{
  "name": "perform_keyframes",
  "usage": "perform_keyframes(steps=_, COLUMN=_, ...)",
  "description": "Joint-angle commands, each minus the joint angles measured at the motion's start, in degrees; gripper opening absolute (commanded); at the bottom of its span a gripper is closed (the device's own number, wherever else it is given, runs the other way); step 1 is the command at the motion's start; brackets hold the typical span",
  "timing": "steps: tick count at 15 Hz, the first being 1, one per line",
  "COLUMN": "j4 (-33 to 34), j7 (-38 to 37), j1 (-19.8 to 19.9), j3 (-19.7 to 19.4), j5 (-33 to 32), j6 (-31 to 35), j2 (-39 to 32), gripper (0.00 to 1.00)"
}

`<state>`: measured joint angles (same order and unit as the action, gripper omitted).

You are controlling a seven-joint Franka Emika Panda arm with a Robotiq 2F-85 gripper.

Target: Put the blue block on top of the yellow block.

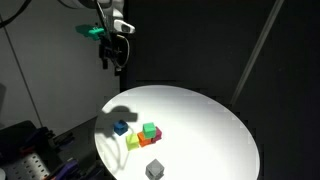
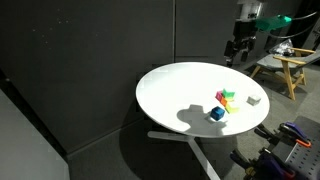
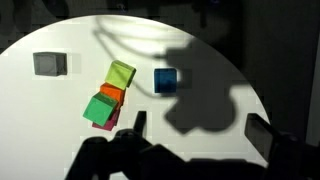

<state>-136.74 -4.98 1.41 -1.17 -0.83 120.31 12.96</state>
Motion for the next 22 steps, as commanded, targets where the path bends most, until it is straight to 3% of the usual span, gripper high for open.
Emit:
perform_keyframes(steps=1, j4=-0.2, j7=1.1, j1=-0.2, j3=0.3, j5=0.2, j6=1.9, j2=-1.9, gripper=1.0)
perform_keyframes(steps=22, j4=-1.2, j7=1.3, j1=-0.8, j3=0.6, j5=0.0, j6=19.1, j2=-19.3, gripper=1.0)
